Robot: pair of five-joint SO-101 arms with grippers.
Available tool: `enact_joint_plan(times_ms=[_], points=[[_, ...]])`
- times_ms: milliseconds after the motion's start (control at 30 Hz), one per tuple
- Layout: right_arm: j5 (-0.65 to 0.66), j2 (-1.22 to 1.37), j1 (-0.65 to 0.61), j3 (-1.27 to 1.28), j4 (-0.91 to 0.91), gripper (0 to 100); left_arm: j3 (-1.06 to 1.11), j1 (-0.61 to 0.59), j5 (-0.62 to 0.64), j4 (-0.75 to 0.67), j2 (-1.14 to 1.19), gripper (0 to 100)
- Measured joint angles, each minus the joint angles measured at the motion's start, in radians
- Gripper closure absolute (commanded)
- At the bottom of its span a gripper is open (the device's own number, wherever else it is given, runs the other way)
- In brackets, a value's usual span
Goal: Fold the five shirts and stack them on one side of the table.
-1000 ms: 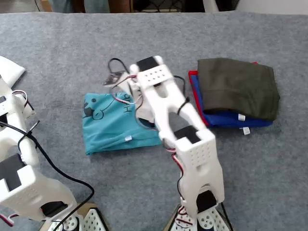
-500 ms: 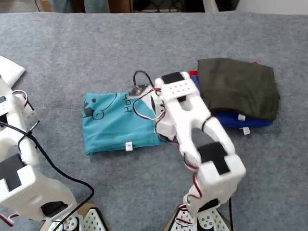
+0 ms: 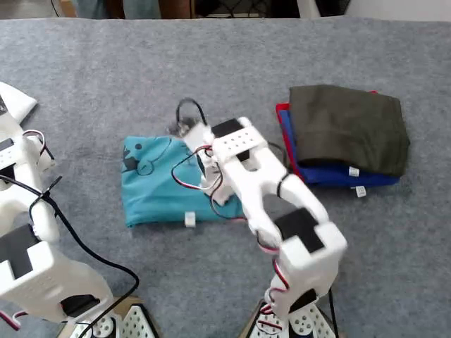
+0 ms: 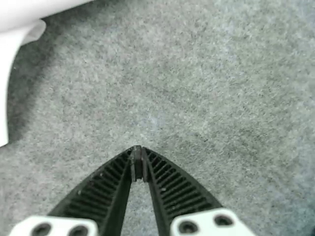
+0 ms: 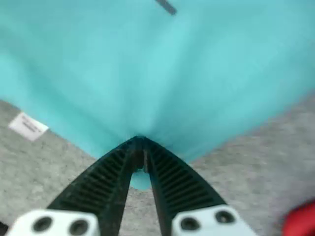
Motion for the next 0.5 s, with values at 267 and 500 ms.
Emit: enact_joint_plan(times_ms=[267, 500], points=[[-0.005, 0.084, 0.075, -0.1, 0.048, 98.4, 0.0, 0.005, 0.0, 0.0, 0.0, 97], [-0.005, 0.0, 0.038, -0.342, 0.207, 98.4, -0.069, 0.06, 0.0, 0.144, -0.061, 97]])
